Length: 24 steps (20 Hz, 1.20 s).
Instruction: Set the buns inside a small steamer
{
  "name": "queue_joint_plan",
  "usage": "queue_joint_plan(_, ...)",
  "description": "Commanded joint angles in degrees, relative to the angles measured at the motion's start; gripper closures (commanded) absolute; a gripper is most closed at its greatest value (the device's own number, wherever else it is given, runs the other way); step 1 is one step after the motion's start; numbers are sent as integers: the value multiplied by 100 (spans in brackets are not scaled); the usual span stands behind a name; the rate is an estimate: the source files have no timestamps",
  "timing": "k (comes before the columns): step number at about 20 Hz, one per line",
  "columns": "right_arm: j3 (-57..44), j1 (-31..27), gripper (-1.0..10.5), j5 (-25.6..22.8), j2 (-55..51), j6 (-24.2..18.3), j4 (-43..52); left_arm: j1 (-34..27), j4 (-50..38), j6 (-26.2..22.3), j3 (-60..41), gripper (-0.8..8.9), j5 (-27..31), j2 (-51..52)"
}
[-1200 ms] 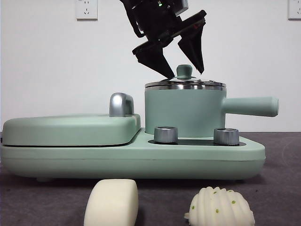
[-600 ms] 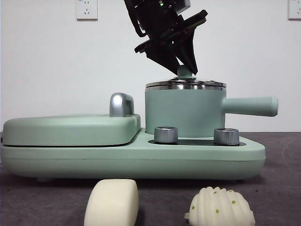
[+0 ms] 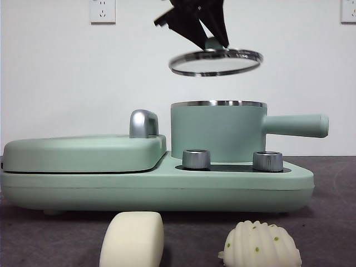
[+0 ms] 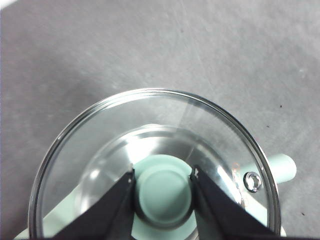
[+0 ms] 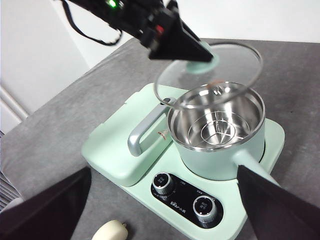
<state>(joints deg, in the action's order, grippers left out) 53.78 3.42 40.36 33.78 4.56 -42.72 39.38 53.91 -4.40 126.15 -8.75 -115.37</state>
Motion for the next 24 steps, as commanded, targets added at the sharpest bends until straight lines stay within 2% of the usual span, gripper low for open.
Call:
queue_joint_plan(1,70,22,480,33,68,245,20,-129,184,7,402,795,2,-42)
queue_joint_plan(5,72,299,481,225,321,514,-166,-553,448,-50,549,795,2,-37)
queue_joint_plan(8,72,975,482,107,686,807,-278,-929,570,-120,549,795,2,-37)
queue_joint_plan(10,87,1624,482,-214,1003,1150,-273,-1152,525,-120,549,795,2,-37)
queue_joint_plan(14,111,3235,482,-1375,1744,1845,-55,-1587,481,-186,549,795,2,-37)
queue_joint_plan(17,114,4347,482,-1996,2465,2389,393,-1902,470,-398,549,795,2,-37)
queue_joint_plan(21,356,5370,482,-2721,3663,2874,498,-2343,450,-404,549,795,0,-37)
queue_joint_plan(24,667,5825,482,-3049,4520,3128,494,-2605,433,-404,549,795,0,-37)
